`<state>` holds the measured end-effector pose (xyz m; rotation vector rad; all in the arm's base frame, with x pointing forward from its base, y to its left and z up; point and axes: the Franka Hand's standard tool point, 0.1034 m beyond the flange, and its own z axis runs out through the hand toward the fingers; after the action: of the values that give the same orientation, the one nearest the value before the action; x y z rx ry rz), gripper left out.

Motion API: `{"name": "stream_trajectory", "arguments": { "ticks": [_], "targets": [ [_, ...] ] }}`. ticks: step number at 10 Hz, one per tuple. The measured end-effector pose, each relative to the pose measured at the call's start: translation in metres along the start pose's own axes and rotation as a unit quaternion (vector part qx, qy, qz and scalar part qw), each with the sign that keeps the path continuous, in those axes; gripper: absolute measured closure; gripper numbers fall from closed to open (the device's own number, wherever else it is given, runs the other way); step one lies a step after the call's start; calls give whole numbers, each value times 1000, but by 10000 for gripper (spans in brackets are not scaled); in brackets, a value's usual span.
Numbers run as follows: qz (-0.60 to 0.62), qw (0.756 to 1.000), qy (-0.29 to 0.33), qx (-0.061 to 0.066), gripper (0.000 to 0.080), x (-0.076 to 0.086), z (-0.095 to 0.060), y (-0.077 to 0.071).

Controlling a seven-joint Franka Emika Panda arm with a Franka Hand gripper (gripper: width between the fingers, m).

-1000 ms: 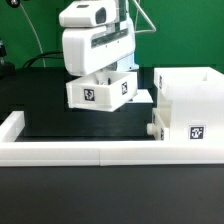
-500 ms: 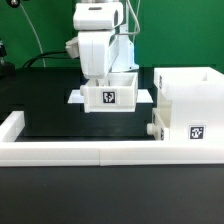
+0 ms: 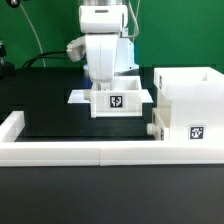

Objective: Assemble drawer

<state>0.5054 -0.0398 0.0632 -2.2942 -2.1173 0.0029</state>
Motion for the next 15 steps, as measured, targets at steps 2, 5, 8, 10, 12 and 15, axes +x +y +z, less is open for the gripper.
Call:
{"name": "stream_trajectory", "arguments": {
  "ticks": [2,5,8,10,12,15],
  "targets": [
    [-9,1000,1,-6,755,5,-3,10],
    [-7,1000,1,-5,755,5,-2,9],
    [-42,999,2,-2,755,3,4,10],
    [-54,998,2,-9,755,9,3,26],
    [-56,998,3,-10,755,13,3,33],
    [-53,999,4,-11,755,16,3,36]
  ]
}}
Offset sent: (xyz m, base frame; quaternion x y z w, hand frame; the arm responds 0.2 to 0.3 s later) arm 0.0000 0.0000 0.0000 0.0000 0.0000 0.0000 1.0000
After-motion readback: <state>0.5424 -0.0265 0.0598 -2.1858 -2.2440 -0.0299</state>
